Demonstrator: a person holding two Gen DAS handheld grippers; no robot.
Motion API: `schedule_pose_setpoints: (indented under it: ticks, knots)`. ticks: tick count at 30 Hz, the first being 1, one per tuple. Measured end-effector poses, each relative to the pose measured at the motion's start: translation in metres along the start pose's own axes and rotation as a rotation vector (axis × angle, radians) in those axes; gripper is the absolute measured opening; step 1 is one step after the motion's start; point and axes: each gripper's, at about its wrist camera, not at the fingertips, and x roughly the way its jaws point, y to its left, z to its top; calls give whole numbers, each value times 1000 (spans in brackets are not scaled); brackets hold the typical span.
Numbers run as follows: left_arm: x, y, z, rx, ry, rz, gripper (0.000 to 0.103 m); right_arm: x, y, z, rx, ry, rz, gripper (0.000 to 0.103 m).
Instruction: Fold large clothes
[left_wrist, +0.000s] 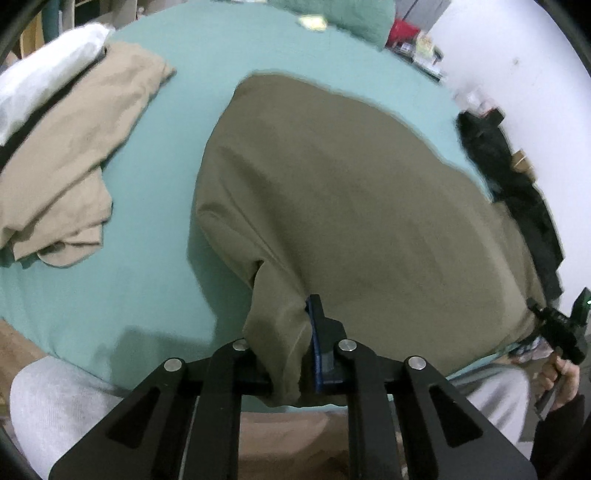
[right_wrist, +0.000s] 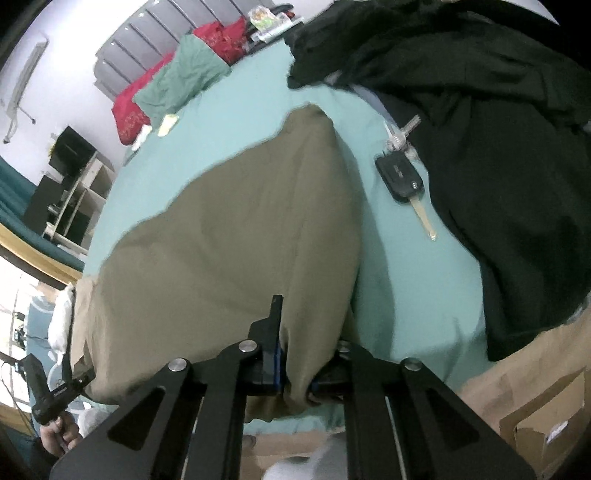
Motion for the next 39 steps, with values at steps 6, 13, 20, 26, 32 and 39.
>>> schedule_pose_setpoints:
  ticks: [6, 13, 20, 26, 32, 39]
  knots:
    - [9, -6, 10, 0, 11, 82, 31, 21, 8, 11, -147, 20, -190, 24]
    - [-38, -36, 32, 19, -218, 170, 57, 5, 25, 31, -243, -53, -288, 56]
    - [-60, -78, 54, 51, -388, 195, 58, 23, 97, 33, -400, -125, -133, 62]
    - [-24, -131, 53, 164, -308, -58, 58, 80, 148, 16, -516, -41, -83, 69]
    - [59, -174, 40, 274, -106, -53, 58, 131, 130, 7, -497, 64, -194, 102]
    - [98, -185, 37, 291, -39, 82, 58, 71, 91, 6, -391, -56, -231, 102]
